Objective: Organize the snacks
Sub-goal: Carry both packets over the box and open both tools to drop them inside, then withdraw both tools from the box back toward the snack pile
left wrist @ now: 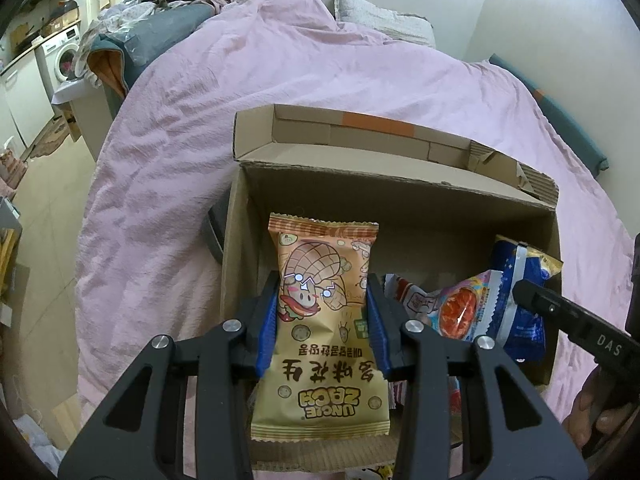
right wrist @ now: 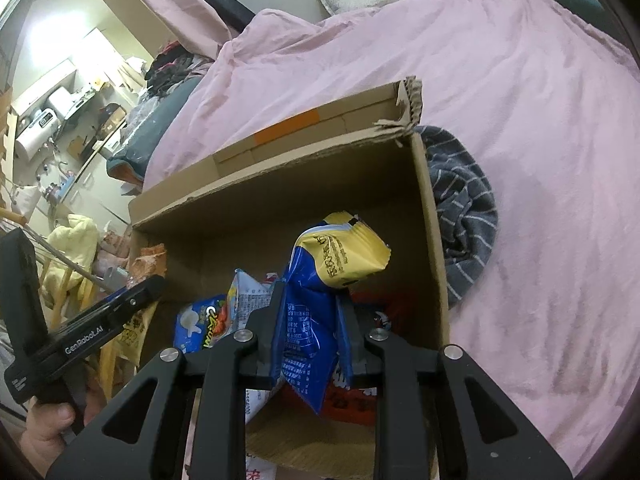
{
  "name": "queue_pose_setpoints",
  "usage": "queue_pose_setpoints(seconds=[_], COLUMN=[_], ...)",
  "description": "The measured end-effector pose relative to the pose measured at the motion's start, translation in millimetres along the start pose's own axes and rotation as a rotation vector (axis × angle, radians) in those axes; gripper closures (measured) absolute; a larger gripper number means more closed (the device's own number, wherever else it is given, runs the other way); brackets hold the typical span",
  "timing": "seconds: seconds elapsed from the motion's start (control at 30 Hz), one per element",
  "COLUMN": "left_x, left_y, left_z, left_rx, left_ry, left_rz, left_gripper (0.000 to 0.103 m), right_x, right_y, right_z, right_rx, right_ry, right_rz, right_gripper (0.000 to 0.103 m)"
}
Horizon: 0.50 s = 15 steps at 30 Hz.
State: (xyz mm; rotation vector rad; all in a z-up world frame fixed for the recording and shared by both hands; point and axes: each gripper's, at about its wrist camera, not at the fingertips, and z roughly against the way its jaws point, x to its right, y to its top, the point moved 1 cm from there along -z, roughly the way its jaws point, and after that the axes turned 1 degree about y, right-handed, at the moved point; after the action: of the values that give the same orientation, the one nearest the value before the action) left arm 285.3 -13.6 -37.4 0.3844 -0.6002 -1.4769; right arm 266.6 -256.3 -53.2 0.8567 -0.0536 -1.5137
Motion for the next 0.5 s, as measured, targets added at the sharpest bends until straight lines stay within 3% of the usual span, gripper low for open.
queue_pose_setpoints(seconds=[0.13, 0.2, 0.23, 0.27, 0.3, 0.33, 0.37, 0.5], left_x=[1.7, 0.6, -1.0, -2.3, -2.7, -1.5, -0.1, 5.7], left_y=[-0.6, -0.8, -1.1, -1.1, -1.0, -0.5, 0.0, 0.8], left_z=[-1.3, -0.8, 2.3, 5.3, 8.0, 10.1, 11.2, 15.8], left_rx=[-0.009, -0.016, -0.005, 0.011, 0.026, 0.033, 0.036, 0.058], left_ry=[0.005, 0.001, -0.004, -0.003, -0.013, -0.016, -0.009, 0.008], left_rz=[-0.012, -0.005, 0.007, 0.017, 0.022, 0.018, 0.009, -0.019], left_gripper=[0.065, 0.05, 0.035, 0.025, 0.024, 0.023, 0.023, 0.023], right_x=[0.4, 0.8, 0.6, -0.1, -0.8, -2.2, -3.5, -15.3], right_y=[2.8, 4.0, 4.4, 5.0, 5.3, 5.6, 5.5, 5.2], right_z=[6.6, 7.6, 8.9, 10.4, 11.6, 13.2, 15.6, 22.6], right_rx=[0.029, 0.038, 0.048, 0.057, 0.062, 0.069, 0.084, 0.131], right_ry=[-0.026, -0.063, -0.086, -0.092, -0.086, -0.073, -0.062, -0.089], right_rz=[0.009, 0.017, 0.027, 0.036, 0.042, 0.049, 0.056, 0.125], right_gripper=[0.077, 0.076, 0.075, 0.07, 0.061, 0.034, 0.021, 0.019])
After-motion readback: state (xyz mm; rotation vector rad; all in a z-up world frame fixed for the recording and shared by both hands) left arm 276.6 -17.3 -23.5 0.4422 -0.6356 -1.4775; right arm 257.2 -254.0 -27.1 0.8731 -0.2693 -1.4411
